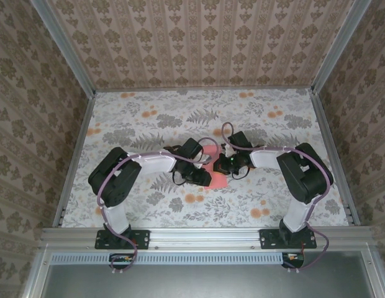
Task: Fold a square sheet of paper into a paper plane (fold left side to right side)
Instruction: Fold the triangle a second time at the center of the table.
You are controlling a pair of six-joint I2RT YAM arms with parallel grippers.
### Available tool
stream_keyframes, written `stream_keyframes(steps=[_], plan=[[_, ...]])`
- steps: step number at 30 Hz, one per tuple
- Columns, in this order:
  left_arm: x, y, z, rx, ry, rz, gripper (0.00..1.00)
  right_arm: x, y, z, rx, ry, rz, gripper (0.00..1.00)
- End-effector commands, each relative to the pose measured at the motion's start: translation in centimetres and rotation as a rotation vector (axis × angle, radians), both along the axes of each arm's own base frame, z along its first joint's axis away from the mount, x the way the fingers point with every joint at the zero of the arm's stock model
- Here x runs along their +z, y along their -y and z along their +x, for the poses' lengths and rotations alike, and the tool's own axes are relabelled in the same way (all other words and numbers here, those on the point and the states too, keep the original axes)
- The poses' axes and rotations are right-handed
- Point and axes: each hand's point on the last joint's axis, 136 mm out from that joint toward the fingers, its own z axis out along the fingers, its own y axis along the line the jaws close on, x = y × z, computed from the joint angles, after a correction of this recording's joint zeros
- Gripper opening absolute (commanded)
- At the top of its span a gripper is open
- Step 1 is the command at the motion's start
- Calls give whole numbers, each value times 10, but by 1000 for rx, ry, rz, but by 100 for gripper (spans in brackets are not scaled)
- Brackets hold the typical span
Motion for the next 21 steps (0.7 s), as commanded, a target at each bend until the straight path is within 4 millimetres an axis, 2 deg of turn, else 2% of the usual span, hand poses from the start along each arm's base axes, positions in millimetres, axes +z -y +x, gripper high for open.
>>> stream_keyframes(steps=[1,7,15,21], plan=[[-17,-13,-6,19,-27,109,33,14,2,-11,7,5,3,0],[-20,-17,-6,23,-19,146,31,7,-10,-30,25,-35,30,0],[-20,-17,-6,23,-17,146,29,-3,-26,-33,46,-58,52,0],[-22,-19,-4,31,-17,164,28,-13,-26,-40,56,-90,30,0]])
